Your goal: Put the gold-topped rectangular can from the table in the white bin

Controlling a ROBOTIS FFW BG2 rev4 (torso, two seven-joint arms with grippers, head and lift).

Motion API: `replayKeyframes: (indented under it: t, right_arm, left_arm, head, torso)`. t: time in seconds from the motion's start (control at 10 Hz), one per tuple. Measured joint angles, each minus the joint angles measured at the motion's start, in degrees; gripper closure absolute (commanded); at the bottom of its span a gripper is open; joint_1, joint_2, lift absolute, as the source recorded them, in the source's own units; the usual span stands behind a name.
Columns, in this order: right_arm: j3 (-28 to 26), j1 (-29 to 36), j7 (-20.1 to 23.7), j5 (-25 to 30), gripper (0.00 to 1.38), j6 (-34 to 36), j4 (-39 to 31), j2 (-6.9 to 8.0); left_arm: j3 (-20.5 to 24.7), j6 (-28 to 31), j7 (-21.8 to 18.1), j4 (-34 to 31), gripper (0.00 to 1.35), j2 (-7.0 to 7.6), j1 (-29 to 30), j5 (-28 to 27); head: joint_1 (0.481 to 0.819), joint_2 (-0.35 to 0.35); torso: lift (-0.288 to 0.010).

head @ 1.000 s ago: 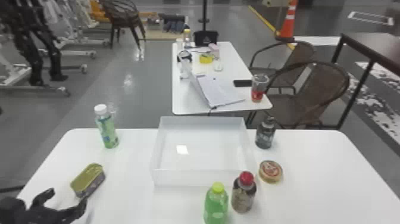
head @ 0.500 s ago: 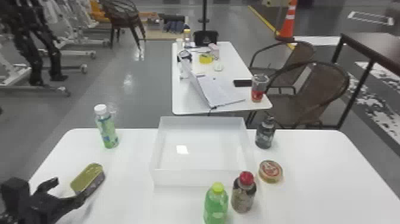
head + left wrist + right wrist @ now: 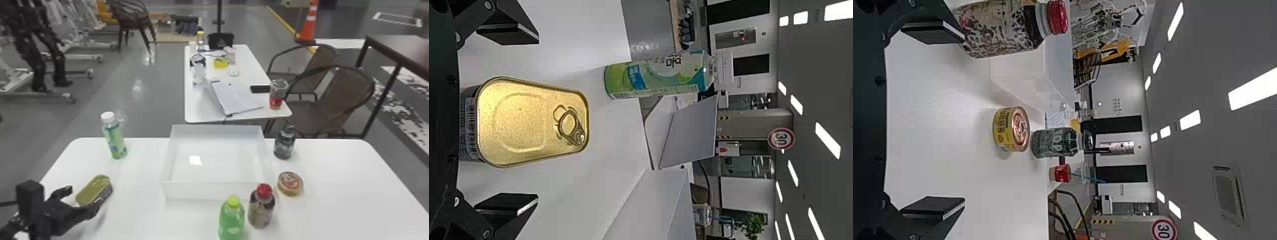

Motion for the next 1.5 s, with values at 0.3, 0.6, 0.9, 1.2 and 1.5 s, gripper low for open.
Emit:
replayKeyframes:
  t: [0.3, 0.6, 0.9, 1.2, 1.5]
  right_arm:
    - [0.0, -0.1, 0.0, -0.1, 0.14, -0.1, 0.2, 0.0]
    - [0.0, -0.2, 0.1, -0.1, 0.14, -0.2, 0.3, 0.0]
    - [0.0, -0.1, 0.1, -0.2, 0.15, -0.2, 0.3, 0.0]
    - [0.0, 0.0, 0.2, -0.2, 0.15, -0.2, 0.3, 0.0]
    - [0.1, 0.0, 0.2, -0.2, 0.15, -0.3, 0.4, 0.0]
  left_arm:
    - [-0.3, 0.4, -0.4, 2.4, 0.61, 0.42, -1.2, -1.2]
    - [-0.6, 1.0, -0.6, 4.1, 0.81, 1.08, -2.4, -2.5]
    - [-0.4, 0.7, -0.7, 2.2, 0.82, 0.52, -1.9, -2.7]
    - [-2.3, 7.1, 2.2, -16.8, 0.82, -3.58, 4.6, -1.9]
    - [-8.8, 13.7, 2.4, -27.9, 0.82, -4.86, 6.9, 1.9]
  head:
    - [0.549, 0.0]
    - [0.549, 0.0]
    - [0.549, 0.0]
    - [0.549, 0.0]
    - [0.549, 0.0]
  torso:
    - [-0.1]
    - [-0.1]
    - [-0.1]
    - [-0.1]
    - [-0.1]
